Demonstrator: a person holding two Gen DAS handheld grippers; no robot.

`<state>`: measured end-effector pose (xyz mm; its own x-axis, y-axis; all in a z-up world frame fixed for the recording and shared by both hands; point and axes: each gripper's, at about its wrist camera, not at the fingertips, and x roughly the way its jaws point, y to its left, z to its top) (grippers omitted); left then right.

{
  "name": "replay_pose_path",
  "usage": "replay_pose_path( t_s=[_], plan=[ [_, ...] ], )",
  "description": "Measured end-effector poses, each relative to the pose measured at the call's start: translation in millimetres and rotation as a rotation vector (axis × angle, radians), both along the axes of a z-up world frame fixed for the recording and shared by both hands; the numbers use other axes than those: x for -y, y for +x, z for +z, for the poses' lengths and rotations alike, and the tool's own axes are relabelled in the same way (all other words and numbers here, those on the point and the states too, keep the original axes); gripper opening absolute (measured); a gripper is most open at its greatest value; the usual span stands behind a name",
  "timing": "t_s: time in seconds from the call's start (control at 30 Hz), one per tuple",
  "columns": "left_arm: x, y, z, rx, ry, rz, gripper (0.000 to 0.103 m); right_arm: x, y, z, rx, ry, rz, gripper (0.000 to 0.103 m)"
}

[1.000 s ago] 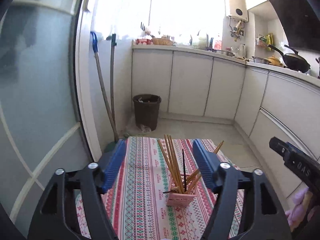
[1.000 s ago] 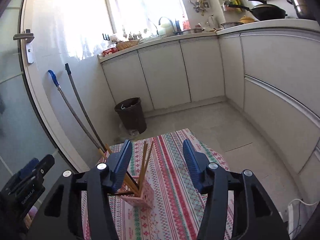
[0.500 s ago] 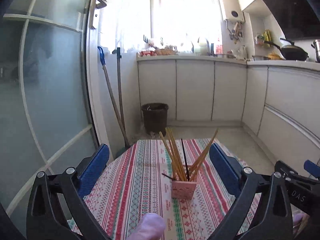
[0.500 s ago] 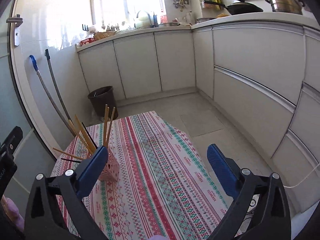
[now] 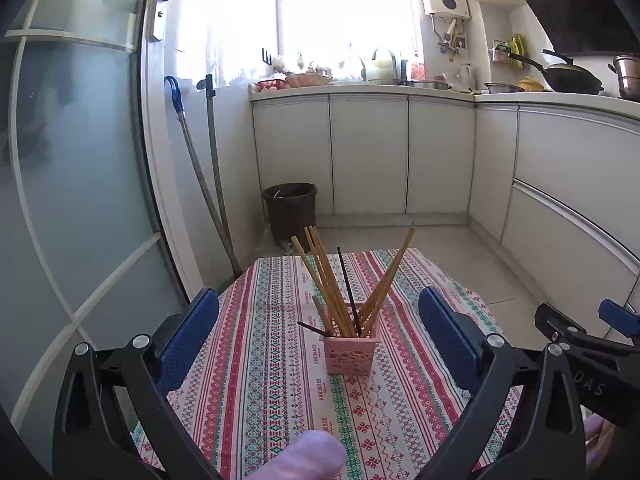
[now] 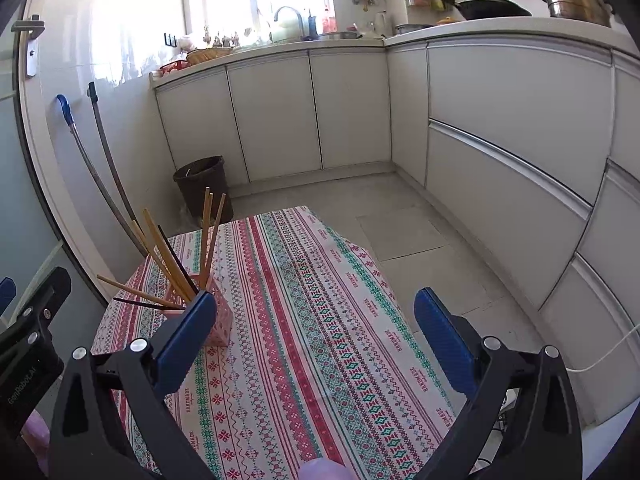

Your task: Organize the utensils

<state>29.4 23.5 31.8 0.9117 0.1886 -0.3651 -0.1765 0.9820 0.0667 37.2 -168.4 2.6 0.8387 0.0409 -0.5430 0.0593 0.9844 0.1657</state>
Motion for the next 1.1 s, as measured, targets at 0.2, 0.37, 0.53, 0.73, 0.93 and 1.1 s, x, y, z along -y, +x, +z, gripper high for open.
replay_pose_path(
  t_s=[0.2,0.37,0.53,0.73,0.93,1.1],
  plan=[
    [1.7,4.2,-4.2,-0.028,-0.006,-0.014,0.096,1.3,1.5,-1.5,-0.007,0.013,0.012,0.096],
    [1.9,4.1,-4.5,-0.029,-0.007,-0.015,0.096,0.3,1.8,-1.2,-0.008,0.011,0.016,0.096],
    [1.6,5.9,-4.9,-0.035,-0.012,-0.019,0.096,-0.5,1.8,-1.6,-0.012,0.010,0.016,0.096],
    [1.4,7.2,-5.8,-0.041,-0.014,-0.021,0.096,0.0,3.6,-1.5,-0.015,0.010,0.017,0.096],
    [1.8,7.7,-7.2,-0.044,-0.015,-0.025,0.096,-1.1,3.8,-3.2,-0.020,0.011,0.016,0.096],
    [2.8,8.2,-8.8,-0.046,-0.014,-0.026,0.096,-0.4,4.4,-5.5,-0.025,0.013,0.014,0.096]
  ],
)
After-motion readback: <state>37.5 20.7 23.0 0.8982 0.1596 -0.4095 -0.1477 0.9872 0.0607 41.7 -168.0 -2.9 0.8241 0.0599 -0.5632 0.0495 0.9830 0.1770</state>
